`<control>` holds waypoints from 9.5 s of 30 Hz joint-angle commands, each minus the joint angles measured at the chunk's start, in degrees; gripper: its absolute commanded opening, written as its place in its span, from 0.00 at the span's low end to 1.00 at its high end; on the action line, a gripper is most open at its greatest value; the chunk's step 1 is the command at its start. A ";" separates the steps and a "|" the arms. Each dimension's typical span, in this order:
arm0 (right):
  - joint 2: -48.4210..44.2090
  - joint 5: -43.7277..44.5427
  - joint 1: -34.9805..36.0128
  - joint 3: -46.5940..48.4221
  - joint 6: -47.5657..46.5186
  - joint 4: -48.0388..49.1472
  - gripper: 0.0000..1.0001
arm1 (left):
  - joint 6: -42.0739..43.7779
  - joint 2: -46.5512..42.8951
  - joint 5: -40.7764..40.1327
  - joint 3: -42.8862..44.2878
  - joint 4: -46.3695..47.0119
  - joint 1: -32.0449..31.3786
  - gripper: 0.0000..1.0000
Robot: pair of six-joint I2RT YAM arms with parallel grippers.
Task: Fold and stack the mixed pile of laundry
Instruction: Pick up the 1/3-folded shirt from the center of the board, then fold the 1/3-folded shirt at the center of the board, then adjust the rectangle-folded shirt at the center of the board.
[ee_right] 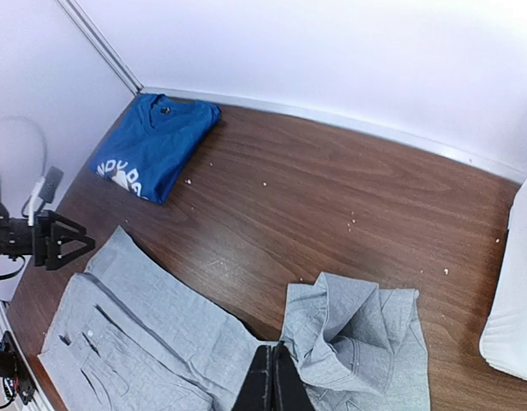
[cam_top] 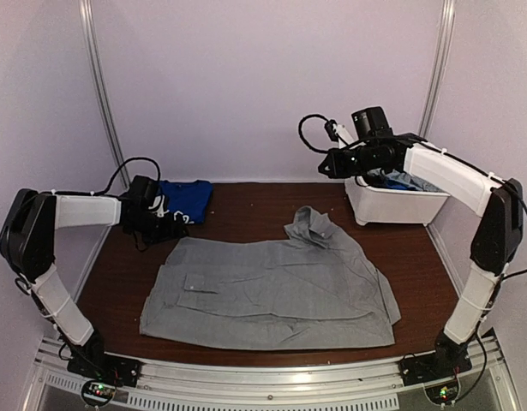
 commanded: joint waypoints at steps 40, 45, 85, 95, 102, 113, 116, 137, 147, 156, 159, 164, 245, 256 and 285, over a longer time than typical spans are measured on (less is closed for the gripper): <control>14.77 2.71 -2.78 1.59 -5.26 -0.02 0.00 | 21.32 16.01 1.83 13.38 -2.64 1.55 0.58; 14.76 2.87 -2.78 4.38 -5.15 -1.73 0.00 | 26.58 17.71 4.40 16.09 -4.31 2.17 0.57; 15.38 1.54 -3.33 18.82 -4.21 -12.24 0.00 | 46.57 25.29 7.21 25.40 -14.12 3.27 0.44; 14.86 0.81 -3.30 21.58 -3.71 -13.90 0.00 | 47.00 25.20 4.99 23.85 -17.48 1.39 0.25; 12.71 0.22 -3.21 21.48 -3.63 -14.99 0.00 | 47.32 21.90 5.22 23.86 -18.09 1.38 0.21; 11.47 0.13 -3.06 20.63 -4.01 -15.38 0.00 | 47.94 25.43 1.44 24.78 -20.33 1.22 0.34; 11.03 -0.92 -3.04 20.75 -3.72 -15.46 0.00 | 47.93 25.06 0.49 24.62 -20.34 0.67 0.20; -7.44 3.81 7.70 12.33 1.41 -22.25 0.00 | 44.69 2.38 -1.04 12.52 -14.45 -0.85 0.00; -23.89 9.67 17.68 -2.21 9.71 -22.02 0.00 | 46.77 -9.67 -4.95 3.38 -16.37 -2.58 0.00; -33.38 10.99 24.74 -6.65 15.08 -26.89 0.00 | 51.96 -22.28 -6.45 -4.49 -19.80 -8.78 0.00; -35.91 11.59 25.87 -5.06 16.60 -29.32 0.00 | 51.39 -26.91 -6.17 -5.77 -20.64 -11.37 0.00; -40.92 10.66 26.18 -4.04 18.90 -32.68 0.00 | 51.57 -32.73 -9.94 -8.15 -25.10 -15.12 0.00; 3.91 -15.52 17.71 5.52 -25.04 -21.05 0.07 | 11.06 -24.65 -2.80 -6.54 6.96 -14.18 0.47; 10.61 -8.09 29.78 13.93 -26.09 -24.92 0.64 | 8.73 -44.03 0.96 -22.95 14.24 -14.61 0.61; -5.38 -22.39 -4.76 -30.83 -2.34 5.26 0.64 | 27.13 8.09 21.03 5.01 2.70 -30.32 0.58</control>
